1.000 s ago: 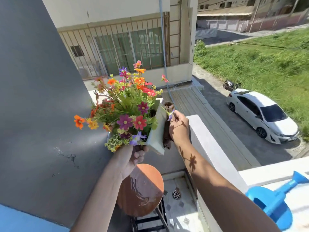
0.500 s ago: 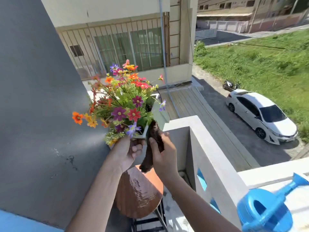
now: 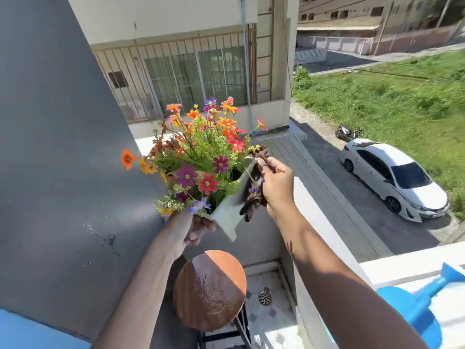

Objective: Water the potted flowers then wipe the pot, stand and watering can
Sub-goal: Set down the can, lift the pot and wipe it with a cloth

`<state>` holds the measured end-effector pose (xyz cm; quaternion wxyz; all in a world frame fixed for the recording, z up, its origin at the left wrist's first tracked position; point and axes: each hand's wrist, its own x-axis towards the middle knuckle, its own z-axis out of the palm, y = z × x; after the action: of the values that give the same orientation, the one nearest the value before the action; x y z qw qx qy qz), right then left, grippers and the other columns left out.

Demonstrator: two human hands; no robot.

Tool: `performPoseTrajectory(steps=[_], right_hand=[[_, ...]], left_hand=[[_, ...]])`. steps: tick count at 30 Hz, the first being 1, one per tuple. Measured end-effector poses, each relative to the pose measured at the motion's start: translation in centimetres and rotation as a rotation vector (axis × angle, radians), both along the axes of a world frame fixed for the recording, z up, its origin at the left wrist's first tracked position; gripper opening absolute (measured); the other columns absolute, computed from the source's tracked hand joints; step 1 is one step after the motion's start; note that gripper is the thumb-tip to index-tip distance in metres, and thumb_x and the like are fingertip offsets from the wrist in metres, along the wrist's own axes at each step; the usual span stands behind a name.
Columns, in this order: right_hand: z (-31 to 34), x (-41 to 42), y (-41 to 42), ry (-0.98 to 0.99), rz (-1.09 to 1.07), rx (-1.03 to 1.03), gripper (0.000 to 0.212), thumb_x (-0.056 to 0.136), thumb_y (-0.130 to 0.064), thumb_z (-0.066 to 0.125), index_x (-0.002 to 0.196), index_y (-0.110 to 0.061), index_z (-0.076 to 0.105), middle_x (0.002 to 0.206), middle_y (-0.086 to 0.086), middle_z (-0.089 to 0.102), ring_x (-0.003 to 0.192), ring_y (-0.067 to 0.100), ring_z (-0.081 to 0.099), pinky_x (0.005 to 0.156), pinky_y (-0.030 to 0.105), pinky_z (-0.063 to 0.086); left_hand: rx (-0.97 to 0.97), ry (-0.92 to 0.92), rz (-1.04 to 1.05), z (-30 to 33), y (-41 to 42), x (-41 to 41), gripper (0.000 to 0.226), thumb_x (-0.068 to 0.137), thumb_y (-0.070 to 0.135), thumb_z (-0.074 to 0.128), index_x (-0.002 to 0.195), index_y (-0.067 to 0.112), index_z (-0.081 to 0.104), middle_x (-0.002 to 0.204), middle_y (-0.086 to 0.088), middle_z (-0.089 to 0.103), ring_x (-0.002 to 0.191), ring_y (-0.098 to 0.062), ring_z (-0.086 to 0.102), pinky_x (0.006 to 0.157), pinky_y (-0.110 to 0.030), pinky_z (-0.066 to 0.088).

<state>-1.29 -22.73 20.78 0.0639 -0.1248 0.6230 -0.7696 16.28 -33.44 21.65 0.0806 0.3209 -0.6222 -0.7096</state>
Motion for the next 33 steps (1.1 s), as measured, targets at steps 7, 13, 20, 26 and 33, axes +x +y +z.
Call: performPoseTrajectory(steps=[7,13,20,26,33], right_hand=[[1.2,-0.1,2.1,-0.129,0.296,0.134,0.028,0.092,-0.026,0.062,0.068,-0.012,0.060,0.058,0.007,0.054,0.050,0.014,0.051,0.051,0.023,0.038],[2.7,0.8,3.6,-0.132,0.629,0.392,0.018,0.083,-0.023,0.068,0.084,-0.005,0.071,0.070,0.005,0.061,0.064,0.016,0.056,0.067,0.029,0.043],[1.5,1.9,3.3,-0.071,0.383,0.331,0.024,0.086,-0.014,0.049,0.088,0.004,0.065,0.087,0.006,0.070,0.085,0.013,0.063,0.069,0.020,0.048],[-0.3,4.6,2.0,0.133,0.061,0.246,0.024,0.071,-0.012,0.059,0.063,-0.020,0.038,0.063,-0.005,0.031,0.058,0.003,0.027,0.046,0.024,0.024],[-1.2,5.7,0.4,-0.124,-0.051,0.206,0.028,0.074,0.004,0.059,0.068,-0.014,0.039,0.062,-0.001,0.030,0.061,0.014,0.029,0.045,0.020,0.021]], left_hand=[[-0.139,-0.068,0.080,1.7,-2.1,1.2,0.038,0.097,0.012,0.025,0.064,0.007,0.043,0.042,-0.016,0.053,0.025,-0.010,0.019,0.042,-0.015,0.012],[-0.229,-0.187,0.056,1.2,-3.2,2.0,0.035,0.091,0.001,0.021,0.067,0.009,0.045,0.040,-0.013,0.051,0.024,-0.011,0.022,0.036,-0.013,0.013],[-0.241,-0.213,0.031,1.6,-3.6,1.9,0.037,0.093,0.028,0.036,0.059,0.015,0.043,0.039,-0.005,0.045,0.030,-0.013,0.028,0.043,-0.011,0.012],[-0.352,-0.214,0.214,0.2,-3.5,2.0,0.047,0.090,0.046,0.042,0.074,0.004,0.056,0.050,-0.011,0.062,0.034,-0.016,0.029,0.043,-0.017,0.017],[-0.277,-0.206,0.132,-0.8,1.8,1.2,0.046,0.092,0.057,0.041,0.087,0.015,0.060,0.063,-0.018,0.064,0.029,-0.011,0.035,0.034,-0.016,0.022]])
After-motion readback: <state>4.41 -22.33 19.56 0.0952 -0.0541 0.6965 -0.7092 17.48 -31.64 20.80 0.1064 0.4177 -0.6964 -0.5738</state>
